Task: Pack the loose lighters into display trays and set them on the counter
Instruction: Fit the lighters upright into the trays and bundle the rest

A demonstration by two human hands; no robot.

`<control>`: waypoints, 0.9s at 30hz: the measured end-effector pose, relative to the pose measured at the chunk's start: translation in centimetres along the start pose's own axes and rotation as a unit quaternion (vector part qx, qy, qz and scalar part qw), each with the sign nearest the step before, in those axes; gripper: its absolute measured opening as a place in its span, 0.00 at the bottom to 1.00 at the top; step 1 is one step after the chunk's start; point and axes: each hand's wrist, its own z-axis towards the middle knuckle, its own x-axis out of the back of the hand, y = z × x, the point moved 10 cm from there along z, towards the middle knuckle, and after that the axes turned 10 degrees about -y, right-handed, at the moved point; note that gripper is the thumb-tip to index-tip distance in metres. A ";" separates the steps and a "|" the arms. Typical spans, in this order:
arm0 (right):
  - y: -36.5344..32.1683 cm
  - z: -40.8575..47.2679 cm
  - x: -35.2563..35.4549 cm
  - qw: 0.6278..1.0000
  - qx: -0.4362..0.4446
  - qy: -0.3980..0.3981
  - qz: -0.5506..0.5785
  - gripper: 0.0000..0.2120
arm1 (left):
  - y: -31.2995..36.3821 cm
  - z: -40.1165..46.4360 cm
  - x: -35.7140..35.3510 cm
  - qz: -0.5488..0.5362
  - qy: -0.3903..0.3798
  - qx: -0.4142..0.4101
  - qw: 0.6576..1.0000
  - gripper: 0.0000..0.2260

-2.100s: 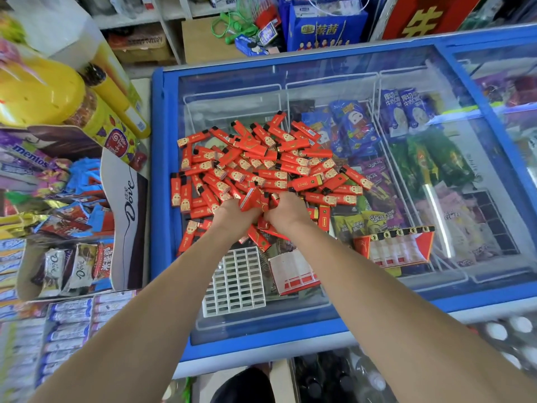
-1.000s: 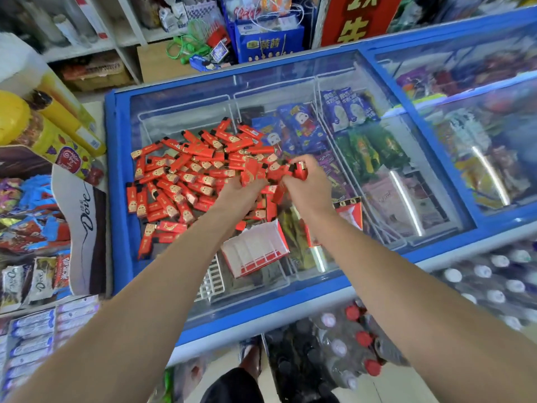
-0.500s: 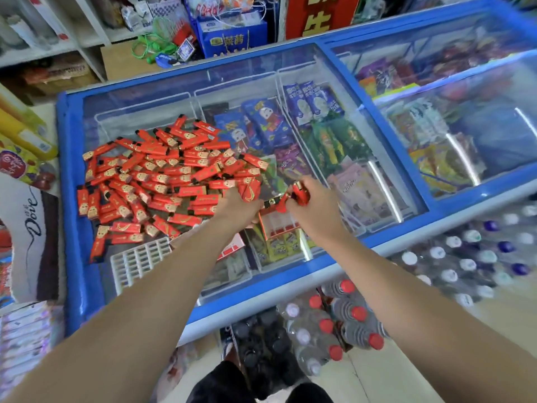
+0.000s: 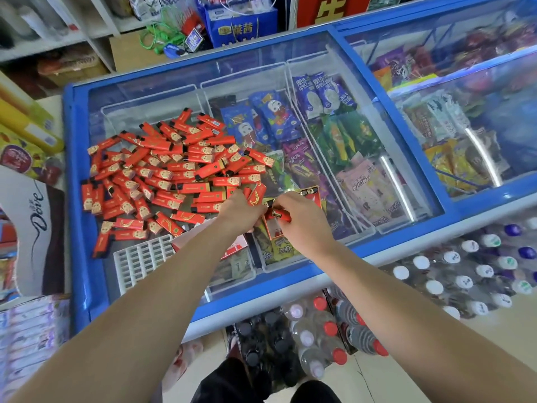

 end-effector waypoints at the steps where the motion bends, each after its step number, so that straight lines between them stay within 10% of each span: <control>1: 0.0 0.0 -0.1 1.000 0.003 0.004 -0.009 0.06 | -0.1 0.1 -0.1 -0.004 -0.003 0.001 1.000 0.17; 15: 0.6 -0.8 -1.5 1.000 -0.001 -0.012 -0.028 0.07 | 0.6 -0.8 -0.2 -0.024 0.001 -0.018 1.000 0.14; 27: 4.5 -2.0 1.2 0.969 -0.115 0.032 0.216 0.11 | 0.9 -1.0 -0.3 0.003 0.002 -0.025 1.000 0.14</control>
